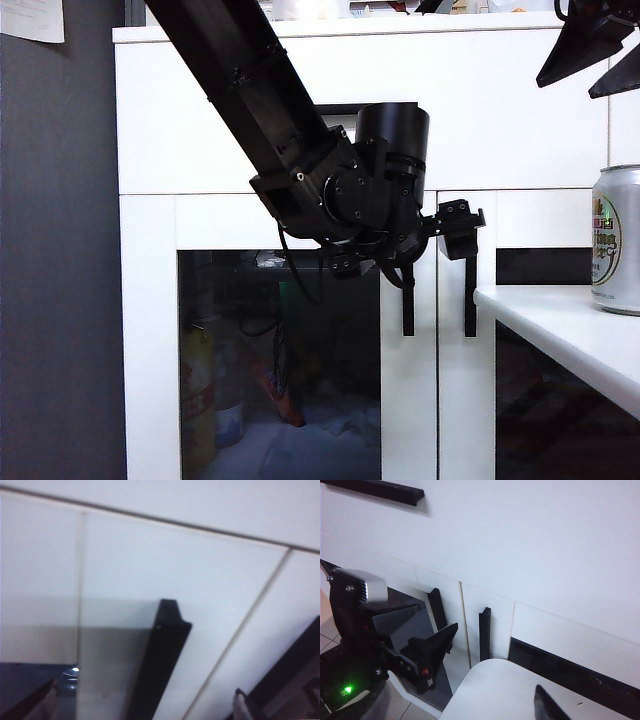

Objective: Open the left door of the white cabinet, pick up a can of beverage from the table on the right, place it inside the cabinet, and finally close the cabinet door.

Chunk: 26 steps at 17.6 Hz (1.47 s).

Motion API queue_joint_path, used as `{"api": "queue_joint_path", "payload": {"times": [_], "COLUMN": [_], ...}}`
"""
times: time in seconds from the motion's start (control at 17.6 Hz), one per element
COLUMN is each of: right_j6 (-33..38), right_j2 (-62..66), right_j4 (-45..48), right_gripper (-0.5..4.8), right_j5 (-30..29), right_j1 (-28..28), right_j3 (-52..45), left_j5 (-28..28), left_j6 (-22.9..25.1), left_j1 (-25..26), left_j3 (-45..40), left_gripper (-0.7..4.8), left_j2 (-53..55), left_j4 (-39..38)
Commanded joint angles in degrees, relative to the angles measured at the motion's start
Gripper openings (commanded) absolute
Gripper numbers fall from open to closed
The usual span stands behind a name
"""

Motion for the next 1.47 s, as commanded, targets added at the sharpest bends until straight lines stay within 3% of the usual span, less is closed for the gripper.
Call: {"api": "queue_joint_path", "payload": {"times": [0.06, 0.23, 0.4, 0.62, 1.08, 1.36, 1.47], "right_j6": [-0.09, -0.09, -0.09, -0.11, -0.17, -0.17, -0.17], "right_j2": [-0.17, -0.22, -0.22, -0.20, 0.04, 0.09, 0.09], "right_j4": [0.59, 0.46, 0.52, 0.52, 0.59, 0.59, 0.61], "right_gripper": [3.68, 3.67, 3.67, 3.67, 3.67, 3.67, 3.67], "right_j5": [0.07, 0.07, 0.07, 0.07, 0.07, 0.04, 0.04], "right_j1": [-0.11, -0.15, -0.13, -0.13, -0.20, -0.63, -0.63], "right_j3": [0.15, 0.15, 0.15, 0.15, 0.15, 0.13, 0.13], "left_j5": [-0.04, -6.51, -6.43, -4.92, 0.13, 0.20, 1.64], "left_j6": [-0.59, 0.92, 0.46, -4.24, -4.20, -4.15, -1.60], "left_j1": [-1.16, -2.93, -3.28, -1.64, 0.07, 1.01, 1.38], "left_j3": [0.42, 0.31, 0.31, 0.33, 0.48, 1.95, 4.66], "left_gripper": [4.58, 4.59, 4.58, 4.57, 4.57, 4.51, 4.25], "left_j2": [-0.24, -2.82, -3.19, -2.01, 0.87, 1.05, 2.47], "left_j4": [1.20, -0.24, -3.10, -4.17, -3.08, -2.60, -2.80]}}
